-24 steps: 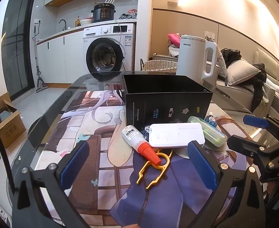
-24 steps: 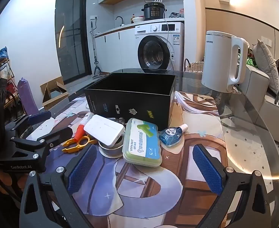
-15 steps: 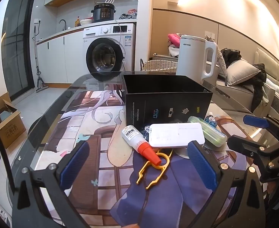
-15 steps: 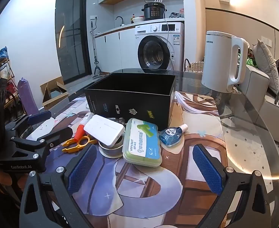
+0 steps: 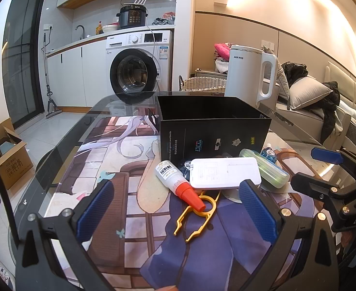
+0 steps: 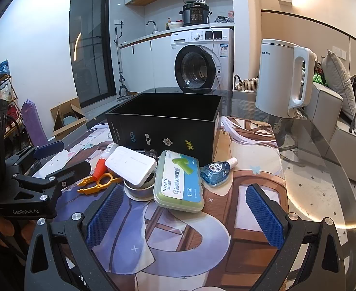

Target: Organize rigid objects

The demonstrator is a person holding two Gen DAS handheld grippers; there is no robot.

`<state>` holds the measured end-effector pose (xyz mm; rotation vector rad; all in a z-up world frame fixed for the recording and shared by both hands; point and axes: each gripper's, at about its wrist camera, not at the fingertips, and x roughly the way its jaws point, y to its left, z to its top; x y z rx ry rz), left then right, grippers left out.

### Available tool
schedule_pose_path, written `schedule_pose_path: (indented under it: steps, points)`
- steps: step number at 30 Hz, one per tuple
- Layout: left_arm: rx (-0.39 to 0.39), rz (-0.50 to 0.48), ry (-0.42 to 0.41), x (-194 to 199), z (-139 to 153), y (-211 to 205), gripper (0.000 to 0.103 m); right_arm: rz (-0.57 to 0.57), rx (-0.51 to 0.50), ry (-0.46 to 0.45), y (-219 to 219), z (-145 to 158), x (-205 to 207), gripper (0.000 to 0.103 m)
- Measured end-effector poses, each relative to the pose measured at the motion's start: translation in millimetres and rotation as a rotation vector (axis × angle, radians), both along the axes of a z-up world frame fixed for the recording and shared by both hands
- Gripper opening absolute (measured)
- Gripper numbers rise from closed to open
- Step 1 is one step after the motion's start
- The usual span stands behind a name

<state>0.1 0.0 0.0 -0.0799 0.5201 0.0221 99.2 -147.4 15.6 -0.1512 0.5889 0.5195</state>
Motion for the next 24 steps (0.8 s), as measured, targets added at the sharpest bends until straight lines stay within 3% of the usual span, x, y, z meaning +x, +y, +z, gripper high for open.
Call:
schedule_pose_path:
  steps: [24]
  points:
    - [-0.004, 0.002, 0.001, 1.1, 0.3, 0.3, 0.103, -0.007, -0.018, 0.009, 1.1, -3.7, 2.4, 0.103]
